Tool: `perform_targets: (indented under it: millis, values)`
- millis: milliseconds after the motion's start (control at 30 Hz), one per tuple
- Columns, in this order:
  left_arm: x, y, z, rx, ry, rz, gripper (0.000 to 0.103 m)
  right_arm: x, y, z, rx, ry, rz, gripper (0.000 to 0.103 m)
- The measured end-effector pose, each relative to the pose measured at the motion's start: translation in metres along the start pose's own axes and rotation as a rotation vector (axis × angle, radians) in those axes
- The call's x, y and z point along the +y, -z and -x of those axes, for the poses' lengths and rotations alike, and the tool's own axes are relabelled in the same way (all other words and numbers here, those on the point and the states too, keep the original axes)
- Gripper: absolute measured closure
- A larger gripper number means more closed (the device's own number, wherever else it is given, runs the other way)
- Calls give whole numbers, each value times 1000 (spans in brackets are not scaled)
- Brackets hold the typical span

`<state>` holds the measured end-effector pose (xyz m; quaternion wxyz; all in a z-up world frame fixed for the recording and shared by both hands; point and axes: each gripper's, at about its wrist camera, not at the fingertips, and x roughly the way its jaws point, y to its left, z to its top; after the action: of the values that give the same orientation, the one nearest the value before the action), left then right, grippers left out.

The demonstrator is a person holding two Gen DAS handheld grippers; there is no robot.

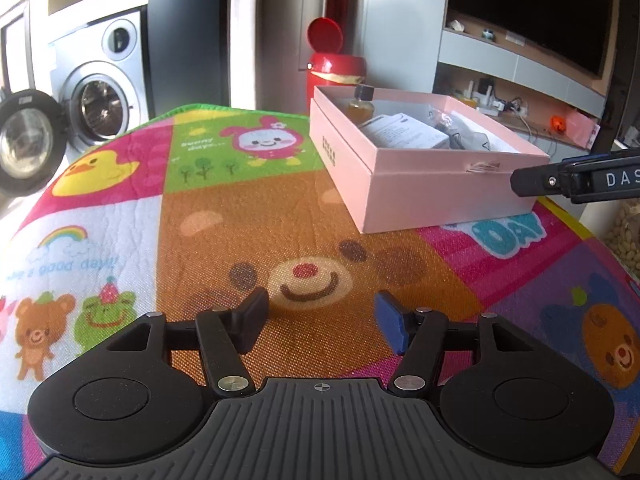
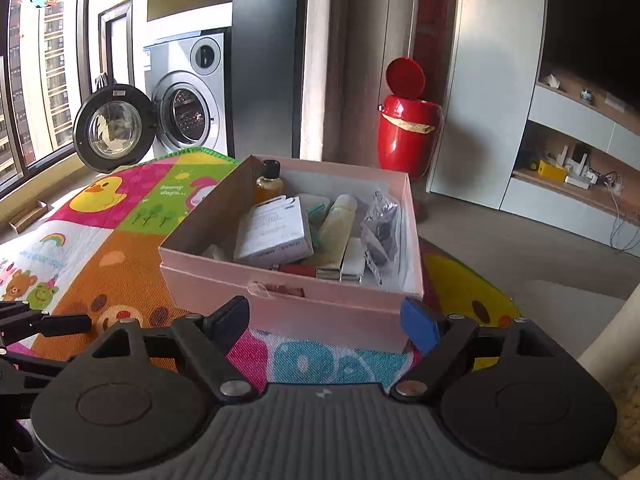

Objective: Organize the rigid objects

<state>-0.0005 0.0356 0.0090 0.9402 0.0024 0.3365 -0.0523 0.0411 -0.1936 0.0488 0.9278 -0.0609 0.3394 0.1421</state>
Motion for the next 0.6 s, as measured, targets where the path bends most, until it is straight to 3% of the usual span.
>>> perform_targets:
  millis: [133, 300, 367, 433, 600]
  values:
    - [-9, -1, -5, -8, -14, 10, 26, 0, 19, -29, 107, -12, -61, 20]
    - [-9, -7, -14, -44, -50, 99, 26, 5, 27, -33, 75, 21, -44, 12]
    - [-15, -12, -19, -36, -90, 88, 26, 5, 30, -36, 55, 51, -49, 1]
    - [-23, -14, -22, -27, -125, 52, 24, 0, 31, -37, 56, 45, -81, 0]
    - [-20, -15, -23, -27, -113, 75, 23, -1, 32, -35, 34, 60, -96, 0]
